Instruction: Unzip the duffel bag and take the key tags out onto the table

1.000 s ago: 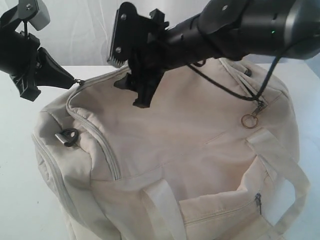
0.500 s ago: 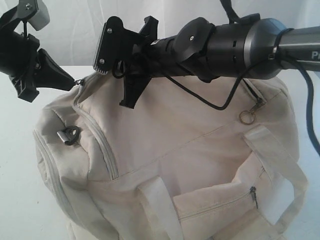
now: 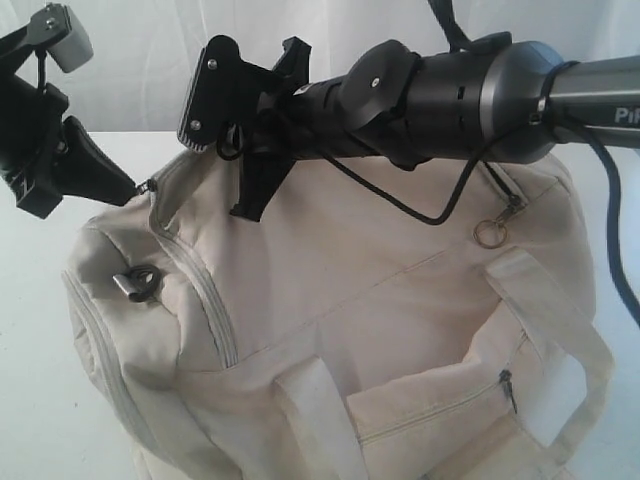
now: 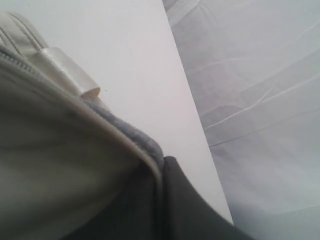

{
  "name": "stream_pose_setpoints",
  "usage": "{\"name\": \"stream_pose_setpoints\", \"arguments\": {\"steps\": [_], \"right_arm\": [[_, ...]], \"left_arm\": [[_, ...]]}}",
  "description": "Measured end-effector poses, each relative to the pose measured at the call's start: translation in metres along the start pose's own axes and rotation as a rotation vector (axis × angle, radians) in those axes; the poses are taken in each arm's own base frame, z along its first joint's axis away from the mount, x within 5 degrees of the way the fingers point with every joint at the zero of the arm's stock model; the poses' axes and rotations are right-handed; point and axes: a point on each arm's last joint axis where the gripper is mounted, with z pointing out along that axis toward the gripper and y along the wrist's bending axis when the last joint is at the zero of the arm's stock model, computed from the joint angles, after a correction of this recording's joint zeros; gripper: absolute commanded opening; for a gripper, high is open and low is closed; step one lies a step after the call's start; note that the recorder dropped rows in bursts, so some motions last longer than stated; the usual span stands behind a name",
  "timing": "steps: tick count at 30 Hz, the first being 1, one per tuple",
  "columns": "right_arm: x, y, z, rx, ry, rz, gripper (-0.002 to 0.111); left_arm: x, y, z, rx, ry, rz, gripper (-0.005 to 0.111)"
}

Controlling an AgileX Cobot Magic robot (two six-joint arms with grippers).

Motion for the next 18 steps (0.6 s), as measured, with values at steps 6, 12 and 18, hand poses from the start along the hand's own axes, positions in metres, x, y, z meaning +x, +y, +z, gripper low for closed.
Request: {"name": "stream_pose_setpoints", "arguments": {"steps": [6,12,18], "right_arm": [[0.002,-0.003,0.001,0.037,0.006,0.009,0.000],[0.007,-0.008,0.001,0.045,0.015,0.054,0.000],[0.009,-0.009,0.000,0.040,0.018,0.088,0.000]], "left_arm": [[0.009,-0.003,0.002,-0.006,0.052,0.007,0.000],[0.004,-0.011,-0.008,-0.007,0.033,0.004,0.000],[0.000,-0.022,-0.007,0.077,-0.016,-0.031,0.000]]}}
